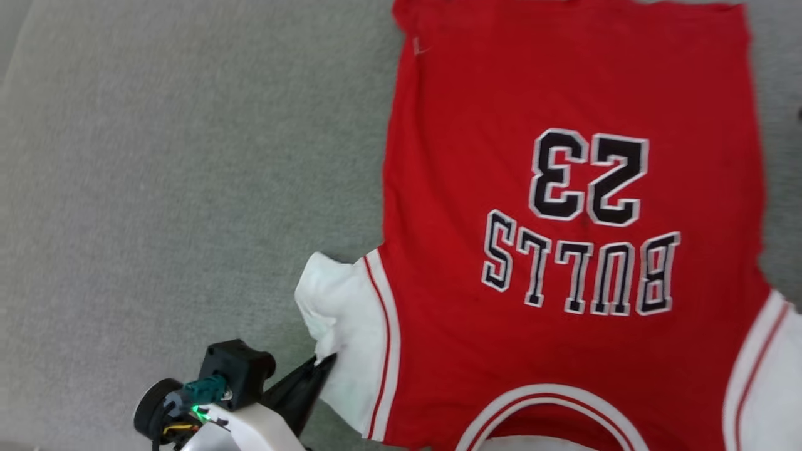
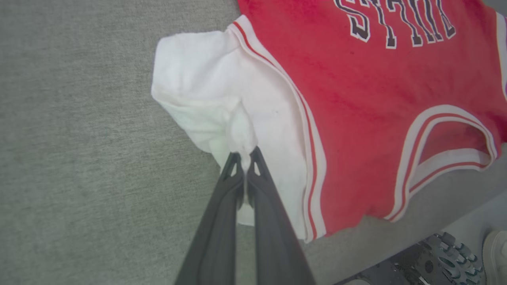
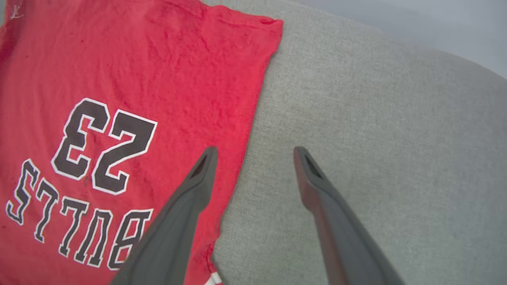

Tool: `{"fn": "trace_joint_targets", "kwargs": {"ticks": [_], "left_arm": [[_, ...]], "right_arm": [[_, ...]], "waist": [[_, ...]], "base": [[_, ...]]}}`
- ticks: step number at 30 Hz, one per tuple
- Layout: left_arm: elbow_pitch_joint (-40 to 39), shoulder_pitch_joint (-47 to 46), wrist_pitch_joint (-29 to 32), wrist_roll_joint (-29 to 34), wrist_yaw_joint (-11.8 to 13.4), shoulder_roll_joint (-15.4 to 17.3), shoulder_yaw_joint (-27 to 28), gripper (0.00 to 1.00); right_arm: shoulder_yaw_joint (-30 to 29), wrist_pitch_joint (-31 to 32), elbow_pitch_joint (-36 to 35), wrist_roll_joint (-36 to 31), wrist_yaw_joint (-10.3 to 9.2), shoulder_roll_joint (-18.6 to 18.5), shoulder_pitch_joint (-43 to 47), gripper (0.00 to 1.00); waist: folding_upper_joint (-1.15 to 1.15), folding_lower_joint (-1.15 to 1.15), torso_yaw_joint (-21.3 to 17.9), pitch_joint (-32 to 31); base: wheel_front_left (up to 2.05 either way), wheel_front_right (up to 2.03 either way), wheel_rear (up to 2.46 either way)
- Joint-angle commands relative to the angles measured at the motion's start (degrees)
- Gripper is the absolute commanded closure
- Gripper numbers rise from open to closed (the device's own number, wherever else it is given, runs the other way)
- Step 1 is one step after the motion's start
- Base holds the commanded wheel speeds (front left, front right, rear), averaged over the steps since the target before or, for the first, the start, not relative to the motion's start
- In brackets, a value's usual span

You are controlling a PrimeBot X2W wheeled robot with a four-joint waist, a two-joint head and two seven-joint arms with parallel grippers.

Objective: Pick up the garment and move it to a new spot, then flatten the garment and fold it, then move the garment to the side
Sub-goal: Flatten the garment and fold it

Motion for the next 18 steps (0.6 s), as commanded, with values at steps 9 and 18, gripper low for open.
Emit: {"fn": "trace_joint_targets", "kwargs": {"ticks": [9, 18], "left_arm": [[-4.69, -3.93, -0.14, 2.31, -1.50, -1.56, -3.01, 1.00], [-5.38, -6.41, -0.33, 2.76, -3.09, -2.76, -5.05, 1.00]], "right_arm": [[-1.49, 11.23, 9.83, -7.38, -0.02, -1.16, -17.05, 0.00], [-1.77, 14.81, 14.25, -13.05, -0.02, -3.11, -21.77, 0.00]], "waist": [[0.00, -0.01, 9.86, 11.13], [0.00, -0.01, 14.38, 14.12]], "base": [[0.00, 0.00, 0.00], [0.00, 0.00, 0.00]]}}
